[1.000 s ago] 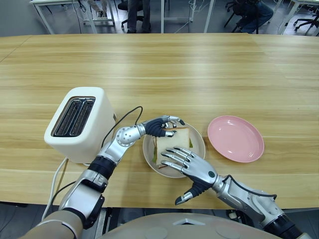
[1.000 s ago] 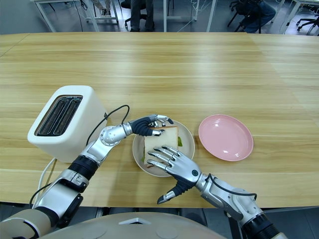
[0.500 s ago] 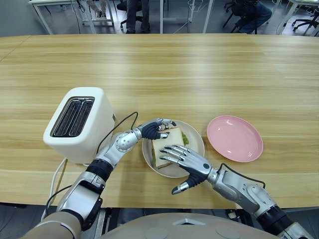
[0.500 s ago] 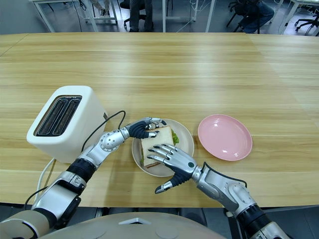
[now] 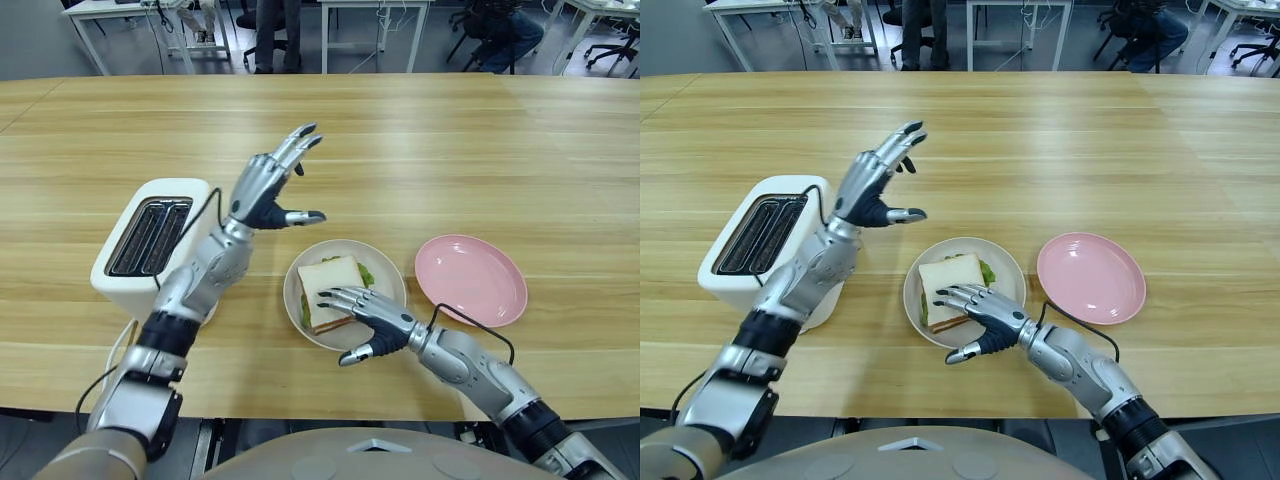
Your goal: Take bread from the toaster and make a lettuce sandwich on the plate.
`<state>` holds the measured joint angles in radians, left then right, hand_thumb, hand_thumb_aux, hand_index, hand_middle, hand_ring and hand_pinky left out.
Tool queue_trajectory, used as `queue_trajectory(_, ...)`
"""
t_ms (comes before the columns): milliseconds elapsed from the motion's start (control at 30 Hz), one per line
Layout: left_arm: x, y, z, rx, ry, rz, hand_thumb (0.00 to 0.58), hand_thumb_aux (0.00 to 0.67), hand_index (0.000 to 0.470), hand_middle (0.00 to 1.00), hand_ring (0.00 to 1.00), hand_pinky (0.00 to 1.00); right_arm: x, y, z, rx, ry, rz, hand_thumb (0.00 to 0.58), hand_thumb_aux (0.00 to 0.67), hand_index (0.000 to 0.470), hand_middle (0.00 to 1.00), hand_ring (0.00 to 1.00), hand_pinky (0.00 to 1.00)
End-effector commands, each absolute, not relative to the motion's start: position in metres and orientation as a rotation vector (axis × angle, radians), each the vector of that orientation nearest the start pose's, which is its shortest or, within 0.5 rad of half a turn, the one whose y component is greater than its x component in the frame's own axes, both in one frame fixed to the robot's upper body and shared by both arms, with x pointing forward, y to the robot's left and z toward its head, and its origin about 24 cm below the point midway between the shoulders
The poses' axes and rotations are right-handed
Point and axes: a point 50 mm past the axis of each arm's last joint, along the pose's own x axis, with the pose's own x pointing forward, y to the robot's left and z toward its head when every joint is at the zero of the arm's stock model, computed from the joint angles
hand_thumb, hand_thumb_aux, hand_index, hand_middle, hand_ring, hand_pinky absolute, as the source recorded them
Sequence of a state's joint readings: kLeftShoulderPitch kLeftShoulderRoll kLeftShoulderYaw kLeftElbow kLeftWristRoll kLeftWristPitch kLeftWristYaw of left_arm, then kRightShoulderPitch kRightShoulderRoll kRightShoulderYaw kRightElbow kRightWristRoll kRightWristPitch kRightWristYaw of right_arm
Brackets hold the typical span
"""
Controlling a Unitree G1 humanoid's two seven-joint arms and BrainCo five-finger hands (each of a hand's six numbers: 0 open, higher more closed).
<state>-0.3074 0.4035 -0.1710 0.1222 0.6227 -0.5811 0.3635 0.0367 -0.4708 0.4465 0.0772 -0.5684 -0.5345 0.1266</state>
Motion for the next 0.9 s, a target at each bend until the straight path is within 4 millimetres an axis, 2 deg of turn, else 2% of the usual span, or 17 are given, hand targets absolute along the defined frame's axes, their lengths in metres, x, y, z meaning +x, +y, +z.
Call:
queue_trajectory(33,0.256,0.153,0.145,0.657,-0.869,-0.103,0.000,0.000,0.000,0.00,0.00,0.00,0.216,-0.130,0.032,-0.695,-0.231,0.718,0.000,0.000,0.000,0.00,0.00,0.00)
queue_trajectory(67,0.250,0.156,0.146,0.613,-0.861,-0.101,0.000,0.000,0.000,0.00,0.00,0.00,0.221,-0.134,0.040,-0.636,-0.238,0.671,0.000,0.000,0.000,0.00,0.00,0.00)
queue_trajectory(100,0.245,0.159,0.144,0.570,-0.839,-0.111,0.000,0.000,0.000,0.00,0.00,0.00,0.226,-0.137,0.047,-0.576,-0.247,0.637,0.509,0.436,0.299,0.00,0.00,0.00)
queue_trajectory(133,0.240,0.160,0.143,0.524,-0.820,-0.143,0.000,0.000,0.000,0.00,0.00,0.00,0.230,-0.140,0.054,-0.507,-0.260,0.595,0.580,0.670,0.460,0.00,0.00,0.00)
queue_trajectory(200,0.230,0.159,0.141,0.441,-0.796,-0.225,0.000,0.000,0.000,0.00,0.00,0.00,0.236,-0.145,0.066,-0.372,-0.277,0.539,0.580,0.670,0.460,0.00,0.00,0.00)
queue_trajectory(233,0.226,0.157,0.139,0.390,-0.777,-0.278,0.482,0.394,0.271,0.00,0.00,0.00,0.237,-0.146,0.072,-0.303,-0.288,0.536,0.580,0.670,0.460,0.00,0.00,0.00)
queue_trajectory(267,0.218,0.154,0.136,0.328,-0.750,-0.369,0.545,0.504,0.346,0.00,0.00,0.00,0.236,-0.148,0.081,-0.157,-0.302,0.543,0.580,0.670,0.460,0.00,0.00,0.00)
queue_trajectory(300,0.209,0.153,0.132,0.271,-0.725,-0.460,0.580,0.670,0.460,0.21,0.21,0.21,0.233,-0.149,0.090,-0.025,-0.319,0.564,0.580,0.670,0.460,0.11,0.11,0.11)
queue_trajectory(333,0.201,0.152,0.128,0.220,-0.702,-0.537,0.580,0.670,0.460,0.21,0.21,0.21,0.230,-0.150,0.097,0.080,-0.335,0.596,0.580,0.670,0.460,0.11,0.11,0.11)
queue_trajectory(367,0.196,0.153,0.125,0.182,-0.671,-0.598,0.580,0.670,0.460,1.00,1.00,1.00,0.226,-0.151,0.101,0.153,-0.334,0.638,0.580,0.670,0.460,1.00,1.00,1.00)
queue_trajectory(467,0.180,0.156,0.112,0.141,-0.578,-0.799,0.580,0.670,0.460,1.00,1.00,1.00,0.208,-0.153,0.104,0.217,-0.306,0.820,0.580,0.670,0.460,1.00,1.00,1.00)
queue_trajectory(533,0.170,0.158,0.105,0.135,-0.522,-0.907,0.580,0.670,0.460,1.00,1.00,1.00,0.194,-0.154,0.098,0.155,-0.274,0.942,0.580,0.670,0.460,1.00,1.00,1.00)
queue_trajectory(600,0.162,0.160,0.095,0.207,-0.451,-1.000,0.580,0.670,0.460,1.00,1.00,1.00,0.180,-0.156,0.089,0.057,-0.227,1.042,0.580,0.670,0.460,1.00,1.00,1.00)
queue_trajectory(700,0.156,0.160,0.078,0.392,-0.334,-1.081,0.580,0.670,0.460,1.00,1.00,1.00,0.160,-0.160,0.070,-0.210,-0.146,1.160,0.580,0.670,0.460,1.00,1.00,1.00)
queue_trajectory(767,0.152,0.160,0.066,0.564,-0.265,-1.113,0.580,0.670,0.460,1.00,1.00,1.00,0.147,-0.162,0.056,-0.485,-0.107,1.218,0.580,0.670,0.460,1.00,1.00,1.00)
queue_trajectory(900,0.140,0.144,0.061,0.832,-0.278,-1.156,0.580,0.670,0.460,1.00,1.00,1.00,0.135,-0.162,0.042,-0.865,-0.146,1.186,0.580,0.670,0.460,1.00,1.00,1.00)
